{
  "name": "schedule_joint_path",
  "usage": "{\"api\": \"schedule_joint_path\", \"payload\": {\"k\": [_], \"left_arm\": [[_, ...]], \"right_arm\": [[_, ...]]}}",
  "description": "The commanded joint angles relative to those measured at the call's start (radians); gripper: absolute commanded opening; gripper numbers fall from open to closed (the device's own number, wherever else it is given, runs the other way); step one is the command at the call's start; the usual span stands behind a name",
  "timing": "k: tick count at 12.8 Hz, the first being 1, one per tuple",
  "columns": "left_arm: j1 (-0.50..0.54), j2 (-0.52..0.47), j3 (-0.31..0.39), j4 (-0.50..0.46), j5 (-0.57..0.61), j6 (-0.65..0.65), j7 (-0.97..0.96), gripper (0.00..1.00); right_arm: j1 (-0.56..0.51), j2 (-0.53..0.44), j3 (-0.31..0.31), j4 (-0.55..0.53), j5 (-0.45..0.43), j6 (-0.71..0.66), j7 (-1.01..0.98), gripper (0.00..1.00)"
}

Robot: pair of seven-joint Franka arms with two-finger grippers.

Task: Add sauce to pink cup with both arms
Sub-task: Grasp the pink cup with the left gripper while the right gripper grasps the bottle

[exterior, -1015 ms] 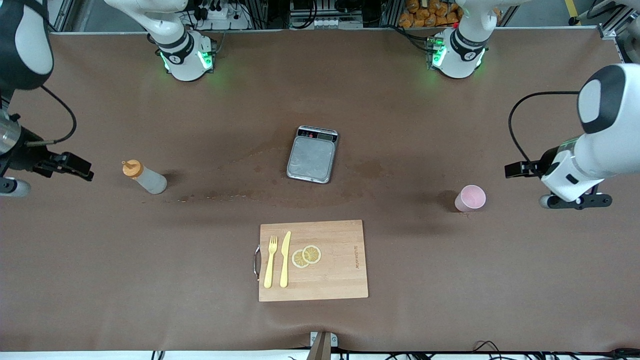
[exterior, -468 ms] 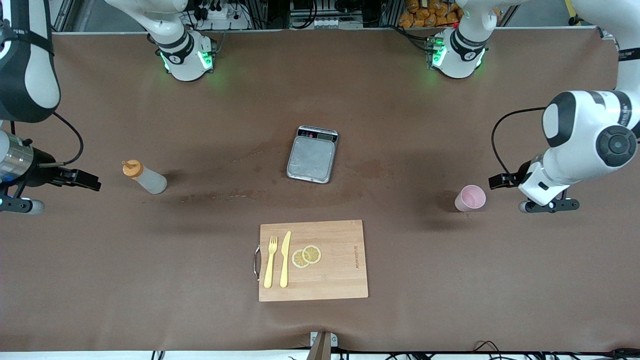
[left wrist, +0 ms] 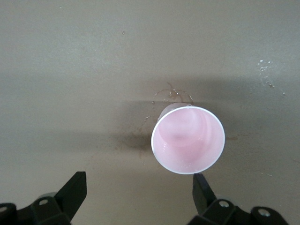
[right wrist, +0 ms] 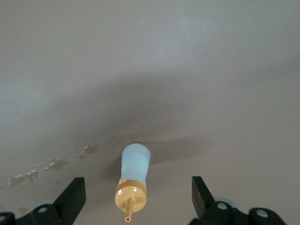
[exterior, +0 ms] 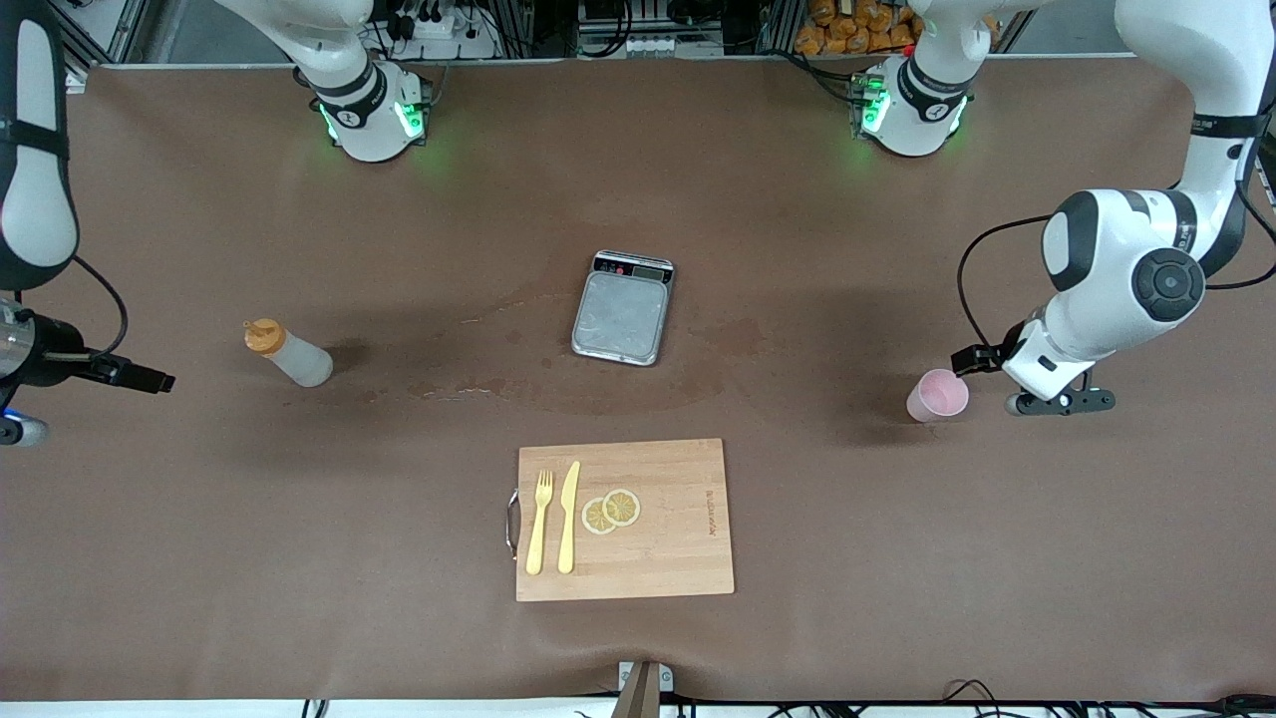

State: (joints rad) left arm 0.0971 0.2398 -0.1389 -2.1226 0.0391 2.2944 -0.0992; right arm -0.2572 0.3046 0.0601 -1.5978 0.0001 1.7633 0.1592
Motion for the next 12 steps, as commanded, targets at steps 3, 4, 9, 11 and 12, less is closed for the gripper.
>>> {"api": "schedule_joint_path", "payload": {"k": [3,4,9,11,12], "left_arm": [[0.003,0.041,-0.001,-0.019,-0.016,0.086,0.003,1.00],[0.004,0.050,-0.001,-0.019,-0.016,0.102,0.003,1.00],[0.004,0.087,-0.001,-0.005,-0.016,0.137,0.001,0.99],[0.006,0.101,-0.001,-0.005,-0.016,0.149,0.001,0.92],[0.007,0.105,-0.001,-0.005,-0.018,0.151,0.000,0.89]], "right_arm": [[-0.135,0.097,0.017,0.050,0.216,-0.060,0.037,1.00],[-0.170,0.117,0.017,0.050,0.283,-0.073,0.039,1.00],[-0.201,0.180,0.017,0.049,0.391,-0.194,0.251,1.00],[-0.237,0.223,0.017,0.050,0.463,-0.255,0.379,1.00],[-0.246,0.246,0.017,0.050,0.477,-0.272,0.399,1.00]]}}
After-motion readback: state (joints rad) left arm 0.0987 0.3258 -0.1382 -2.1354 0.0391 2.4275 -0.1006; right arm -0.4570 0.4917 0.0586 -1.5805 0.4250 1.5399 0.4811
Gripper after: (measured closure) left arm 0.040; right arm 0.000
